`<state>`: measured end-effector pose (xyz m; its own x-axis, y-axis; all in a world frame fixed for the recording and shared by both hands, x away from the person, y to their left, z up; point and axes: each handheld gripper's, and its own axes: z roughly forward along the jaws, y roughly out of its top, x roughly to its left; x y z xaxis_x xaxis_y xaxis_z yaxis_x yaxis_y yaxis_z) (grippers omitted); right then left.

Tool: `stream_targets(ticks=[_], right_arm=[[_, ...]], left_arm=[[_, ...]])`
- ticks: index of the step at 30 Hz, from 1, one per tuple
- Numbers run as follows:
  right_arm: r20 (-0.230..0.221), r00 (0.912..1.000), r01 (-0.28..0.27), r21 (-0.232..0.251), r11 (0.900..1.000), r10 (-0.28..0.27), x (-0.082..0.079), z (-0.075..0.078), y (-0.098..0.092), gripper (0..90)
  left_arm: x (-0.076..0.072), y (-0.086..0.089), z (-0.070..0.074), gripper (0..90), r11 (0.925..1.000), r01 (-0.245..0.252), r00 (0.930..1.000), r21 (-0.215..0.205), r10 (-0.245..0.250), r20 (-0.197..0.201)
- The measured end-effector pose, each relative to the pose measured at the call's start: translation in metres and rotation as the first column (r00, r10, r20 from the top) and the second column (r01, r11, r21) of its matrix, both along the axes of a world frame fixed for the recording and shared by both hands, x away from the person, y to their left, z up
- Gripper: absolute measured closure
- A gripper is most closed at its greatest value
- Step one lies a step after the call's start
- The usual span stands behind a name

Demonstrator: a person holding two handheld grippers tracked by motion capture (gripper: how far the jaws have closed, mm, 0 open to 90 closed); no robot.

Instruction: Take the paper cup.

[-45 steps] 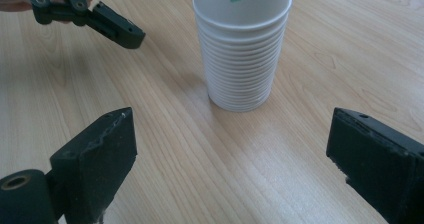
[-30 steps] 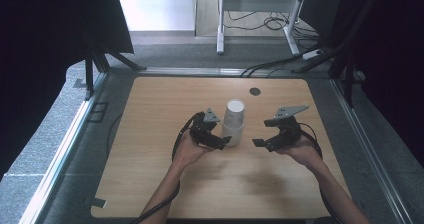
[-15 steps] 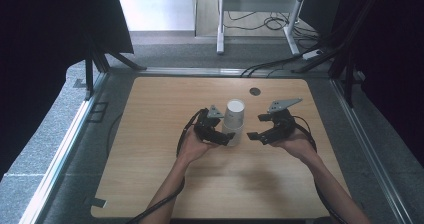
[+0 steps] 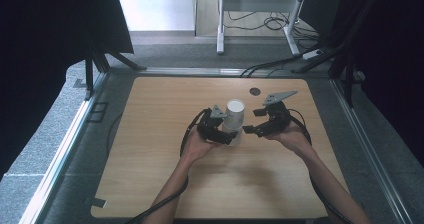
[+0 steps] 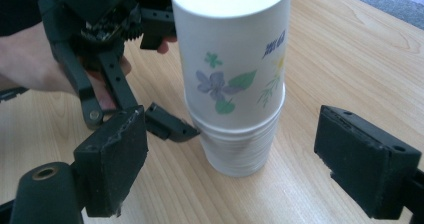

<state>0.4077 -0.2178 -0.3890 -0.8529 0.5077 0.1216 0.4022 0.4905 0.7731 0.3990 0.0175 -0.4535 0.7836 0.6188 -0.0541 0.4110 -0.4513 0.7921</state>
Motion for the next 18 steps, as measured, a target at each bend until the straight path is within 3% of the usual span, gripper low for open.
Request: stream_targets(ticks=[18], right_arm=[[0.001, 1.0, -0.001, 0.005, 1.0, 0.001, 0.023, 0.019, 0.021, 15.2]], left_arm=[[0.001, -0.002, -0.001, 21.1, 0.9999, 0.005, 1.0, -0.01, -0.005, 0.0]])
